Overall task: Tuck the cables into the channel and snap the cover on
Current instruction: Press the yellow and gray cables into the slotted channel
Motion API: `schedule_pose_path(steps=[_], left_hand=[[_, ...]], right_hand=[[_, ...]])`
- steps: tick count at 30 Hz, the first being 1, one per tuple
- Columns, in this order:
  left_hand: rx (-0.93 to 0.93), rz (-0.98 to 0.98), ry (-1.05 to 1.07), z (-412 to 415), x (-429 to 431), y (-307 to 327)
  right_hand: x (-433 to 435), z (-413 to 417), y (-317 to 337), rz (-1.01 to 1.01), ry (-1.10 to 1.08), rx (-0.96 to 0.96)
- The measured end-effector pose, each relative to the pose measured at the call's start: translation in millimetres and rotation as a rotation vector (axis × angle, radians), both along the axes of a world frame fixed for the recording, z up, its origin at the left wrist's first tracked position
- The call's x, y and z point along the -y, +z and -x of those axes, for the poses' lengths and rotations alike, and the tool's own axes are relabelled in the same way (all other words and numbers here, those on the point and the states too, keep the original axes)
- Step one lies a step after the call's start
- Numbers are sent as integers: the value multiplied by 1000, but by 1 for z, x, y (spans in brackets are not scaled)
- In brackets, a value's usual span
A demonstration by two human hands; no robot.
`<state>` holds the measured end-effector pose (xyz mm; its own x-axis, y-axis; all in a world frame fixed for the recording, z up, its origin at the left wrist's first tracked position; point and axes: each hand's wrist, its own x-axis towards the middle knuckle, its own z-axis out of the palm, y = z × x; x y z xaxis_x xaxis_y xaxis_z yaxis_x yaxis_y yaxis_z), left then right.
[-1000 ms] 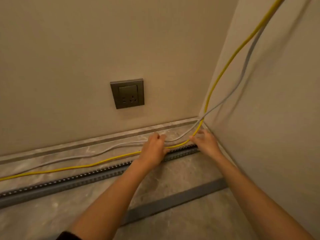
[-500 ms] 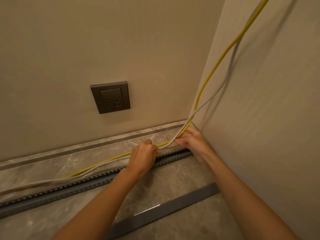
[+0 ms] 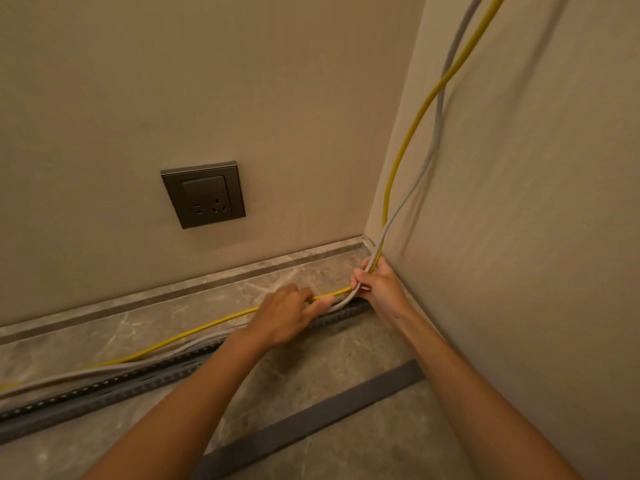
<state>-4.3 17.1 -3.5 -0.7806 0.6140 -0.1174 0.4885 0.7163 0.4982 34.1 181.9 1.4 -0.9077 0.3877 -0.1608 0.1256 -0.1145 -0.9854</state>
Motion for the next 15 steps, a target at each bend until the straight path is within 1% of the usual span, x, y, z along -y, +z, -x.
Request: schedule_pose_path(steps=[2,4,5,8,11,13,15], left_hand=[[-54,35,23,5,4,5],[-109,100,7,10,7,9],[-127,100,-3,10,7,9],[-81,7,-29,5,1,8],[-43,16,-115,-7,-8,3],[-69,16,-120,-11,-14,-3],[-83,-20,-148,-12,-20,-7]], right_hand=[[-1,2,-2,-15,-44,13],[-4,5,-2,-68,-78,45],[-7,6,-2,-93,-72,67],[-19,4,-3,-194,10,144],[-30,-1,-5,-357,21,189],[-36,-5,-6,-381,-47,187],[-46,-9,-5,-380,-174,161]])
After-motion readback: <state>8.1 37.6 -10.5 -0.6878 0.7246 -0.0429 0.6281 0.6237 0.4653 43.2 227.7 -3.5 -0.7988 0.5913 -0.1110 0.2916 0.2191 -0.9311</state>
